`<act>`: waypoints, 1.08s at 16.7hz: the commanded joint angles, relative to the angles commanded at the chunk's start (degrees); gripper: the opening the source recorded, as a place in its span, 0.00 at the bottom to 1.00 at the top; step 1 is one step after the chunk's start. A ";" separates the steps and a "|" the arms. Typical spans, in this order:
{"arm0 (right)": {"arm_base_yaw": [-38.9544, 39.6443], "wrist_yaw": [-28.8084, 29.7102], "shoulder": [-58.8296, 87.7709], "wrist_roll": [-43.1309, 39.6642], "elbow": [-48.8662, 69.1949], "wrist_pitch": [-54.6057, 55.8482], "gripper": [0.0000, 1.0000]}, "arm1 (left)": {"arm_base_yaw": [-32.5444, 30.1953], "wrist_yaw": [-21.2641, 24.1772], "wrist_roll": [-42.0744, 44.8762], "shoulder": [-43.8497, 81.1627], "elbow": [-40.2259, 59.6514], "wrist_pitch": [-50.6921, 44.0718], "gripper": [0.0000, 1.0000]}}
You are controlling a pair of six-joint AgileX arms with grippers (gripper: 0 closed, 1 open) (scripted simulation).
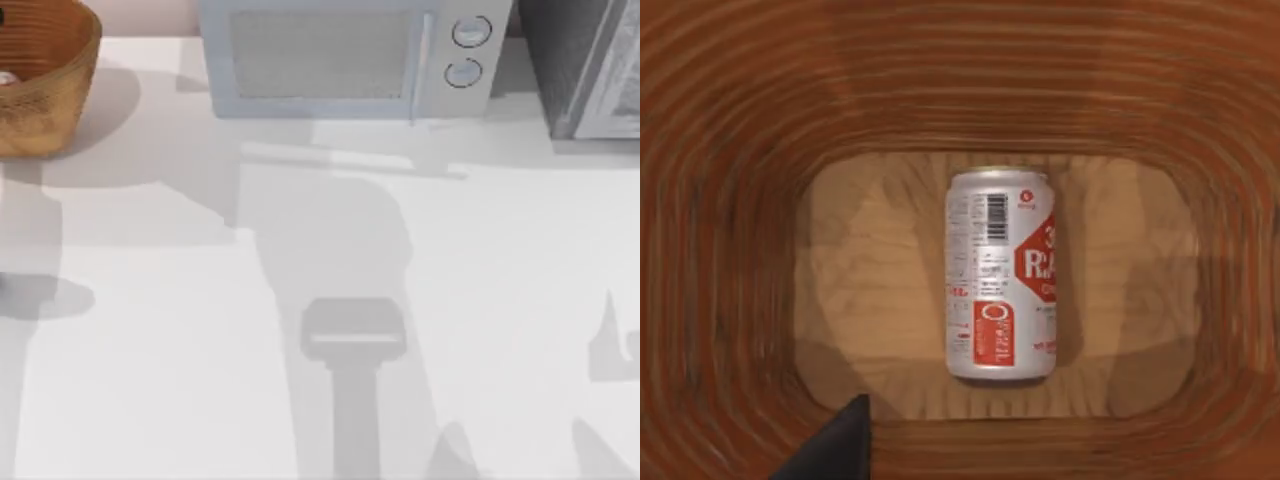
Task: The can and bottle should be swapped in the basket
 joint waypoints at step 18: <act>0.00 0.00 0.00 0.00 0.00 0.00 1.00 | 0.33 1.49 1.23 23.83 24.49 -10.48 1.00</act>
